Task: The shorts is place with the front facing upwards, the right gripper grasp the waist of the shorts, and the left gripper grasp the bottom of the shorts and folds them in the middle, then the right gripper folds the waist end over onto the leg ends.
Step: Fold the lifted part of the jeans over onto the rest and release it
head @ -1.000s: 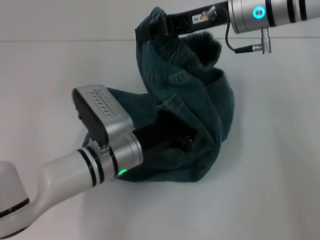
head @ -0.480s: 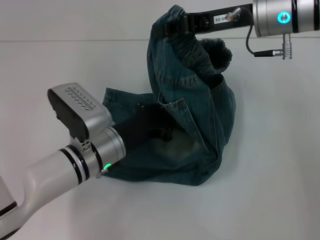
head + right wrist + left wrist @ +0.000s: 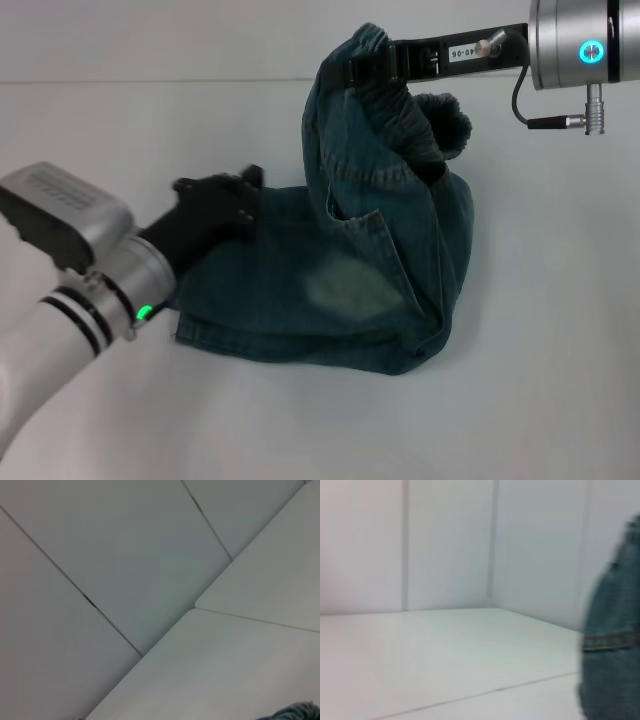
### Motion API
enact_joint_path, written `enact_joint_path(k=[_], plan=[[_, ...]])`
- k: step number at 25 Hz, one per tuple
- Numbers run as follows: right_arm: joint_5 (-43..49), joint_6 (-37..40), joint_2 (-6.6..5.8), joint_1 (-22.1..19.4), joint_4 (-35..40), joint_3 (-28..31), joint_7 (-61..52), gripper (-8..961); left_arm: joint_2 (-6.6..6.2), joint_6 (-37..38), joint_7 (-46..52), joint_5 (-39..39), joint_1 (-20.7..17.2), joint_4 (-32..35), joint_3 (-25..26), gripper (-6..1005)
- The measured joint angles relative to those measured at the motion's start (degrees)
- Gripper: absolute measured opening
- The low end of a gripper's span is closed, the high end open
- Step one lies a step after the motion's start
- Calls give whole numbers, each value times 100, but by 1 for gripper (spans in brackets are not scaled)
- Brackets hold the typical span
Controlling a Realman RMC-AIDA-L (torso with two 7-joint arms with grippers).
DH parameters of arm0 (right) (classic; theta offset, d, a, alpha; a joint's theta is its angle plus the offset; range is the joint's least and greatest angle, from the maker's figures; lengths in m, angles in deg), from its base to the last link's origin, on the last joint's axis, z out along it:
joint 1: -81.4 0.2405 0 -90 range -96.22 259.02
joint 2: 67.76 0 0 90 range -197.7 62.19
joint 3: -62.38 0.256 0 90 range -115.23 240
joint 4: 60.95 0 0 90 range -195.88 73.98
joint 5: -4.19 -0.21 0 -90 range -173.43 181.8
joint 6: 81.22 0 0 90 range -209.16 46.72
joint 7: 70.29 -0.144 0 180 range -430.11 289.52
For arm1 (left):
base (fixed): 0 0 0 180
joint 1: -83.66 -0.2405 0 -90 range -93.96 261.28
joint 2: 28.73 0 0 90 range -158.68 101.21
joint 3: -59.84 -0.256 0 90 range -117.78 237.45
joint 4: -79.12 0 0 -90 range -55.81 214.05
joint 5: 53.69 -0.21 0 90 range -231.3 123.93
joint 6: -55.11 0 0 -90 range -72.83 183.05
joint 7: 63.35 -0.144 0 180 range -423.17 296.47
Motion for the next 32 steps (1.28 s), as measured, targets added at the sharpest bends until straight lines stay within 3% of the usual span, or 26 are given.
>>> enact_joint_path(k=[6, 10, 14, 18, 23, 28, 32], plan=[[-6, 43, 4, -25, 0, -22, 20, 64, -1, 47, -392, 24, -252, 43, 984, 50], [1, 111, 57, 20, -3, -83, 24, 64, 0, 245, -653, 51, -480, 24, 2102, 53], [23, 39, 142, 165, -83, -420, 32, 64, 0, 580, -672, 53, -593, 3, 2485, 55], [11, -317, 199, 523, -526, -888, 158, 69, 0, 713, -676, 52, -629, -12, 2638, 57], [0, -776, 252, 1195, -1538, -1031, 586, 87, 0, 830, -656, 21, -622, -32, 2611, 60], [-173, -872, 281, 1290, -1574, -1359, 639, 106, 0, 1073, -644, 6, -594, -144, 2618, 63], [-359, -880, 268, 1219, -1567, -1411, 734, 179, 0, 1100, -641, -1, -589, -161, 2613, 65]])
